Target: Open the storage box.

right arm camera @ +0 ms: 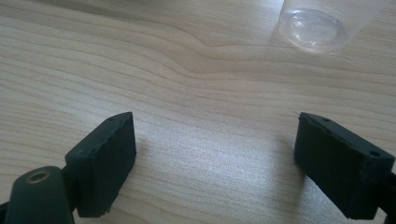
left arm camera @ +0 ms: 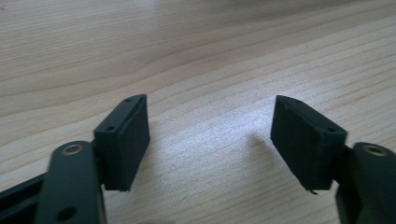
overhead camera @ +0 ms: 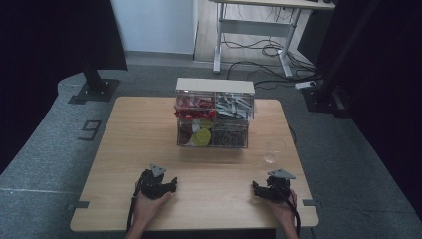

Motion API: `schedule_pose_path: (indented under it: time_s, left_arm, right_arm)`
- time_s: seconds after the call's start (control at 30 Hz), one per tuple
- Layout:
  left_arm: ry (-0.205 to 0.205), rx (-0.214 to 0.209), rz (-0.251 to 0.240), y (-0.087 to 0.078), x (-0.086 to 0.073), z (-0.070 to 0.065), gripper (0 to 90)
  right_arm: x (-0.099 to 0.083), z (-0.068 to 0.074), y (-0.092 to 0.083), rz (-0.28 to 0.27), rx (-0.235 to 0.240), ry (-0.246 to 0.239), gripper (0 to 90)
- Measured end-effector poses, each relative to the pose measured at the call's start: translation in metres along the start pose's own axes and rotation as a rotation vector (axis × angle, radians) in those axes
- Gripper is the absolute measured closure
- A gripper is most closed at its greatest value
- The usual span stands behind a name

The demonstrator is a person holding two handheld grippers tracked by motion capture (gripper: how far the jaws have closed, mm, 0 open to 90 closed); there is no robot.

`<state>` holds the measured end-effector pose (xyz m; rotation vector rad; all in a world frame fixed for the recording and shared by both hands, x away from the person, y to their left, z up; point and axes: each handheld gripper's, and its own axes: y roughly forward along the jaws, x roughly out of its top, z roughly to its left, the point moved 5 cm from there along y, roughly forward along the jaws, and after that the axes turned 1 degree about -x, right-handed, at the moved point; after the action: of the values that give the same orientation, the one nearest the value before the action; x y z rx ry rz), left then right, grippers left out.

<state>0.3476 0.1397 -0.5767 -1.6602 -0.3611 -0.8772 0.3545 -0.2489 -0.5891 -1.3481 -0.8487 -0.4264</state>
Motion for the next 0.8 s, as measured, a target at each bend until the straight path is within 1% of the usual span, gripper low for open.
schedule_pose_path:
  time_s: [0.07, 0.2, 0.27, 0.37, 0.47, 0.53, 0.67, 0.73, 0.77, 0.8]
  left_arm:
    - [-0.008, 0.004, -0.018, -0.003, 0.001, 0.002, 33.5]
    - [-0.036, -0.017, -0.054, -0.010, 0.003, 0.002, 41.0]
    - [-0.027, -0.025, -0.067, -0.014, 0.005, 0.000, 44.3]
    - [-0.025, -0.046, -0.089, -0.019, 0.007, -0.003, 48.6]
    - [-0.017, -0.054, -0.098, -0.024, 0.009, -0.005, 54.3]
    - [-0.014, -0.065, -0.105, -0.027, 0.011, -0.004, 58.7]
    - [-0.017, -0.064, -0.130, -0.034, 0.015, -0.003, 66.8]
    - [-0.017, -0.077, -0.146, -0.040, 0.019, -0.002, 70.0]
    - [-0.017, -0.077, -0.146, -0.040, 0.019, -0.002, 72.2]
    - [-0.017, -0.080, -0.152, -0.042, 0.021, -0.002, 72.2]
  right_arm:
    - [0.000, 0.000, 0.000, 0.000, 0.000, 0.000, 13.2]
    - [0.000, 0.000, 0.000, 0.000, 0.003, 0.001, 13.4]
    - [0.000, 0.000, 0.000, 0.000, 0.003, 0.001, 13.4]
    - [0.000, 0.000, 0.000, 0.000, 0.003, 0.001, 13.4]
    - [0.000, 0.000, 0.000, 0.000, 0.002, 0.001, 13.4]
    - [0.000, 0.000, 0.000, 0.000, 0.002, 0.002, 13.5]
    - [0.000, 0.000, 0.000, -0.001, 0.000, 0.004, 13.6]
    - [0.000, 0.000, -0.001, -0.001, 0.000, 0.004, 13.7]
    - [0.000, 0.000, -0.001, -0.001, 0.000, 0.004, 13.7]
    - [-0.001, 0.000, -0.001, -0.001, -0.001, 0.005, 13.6]
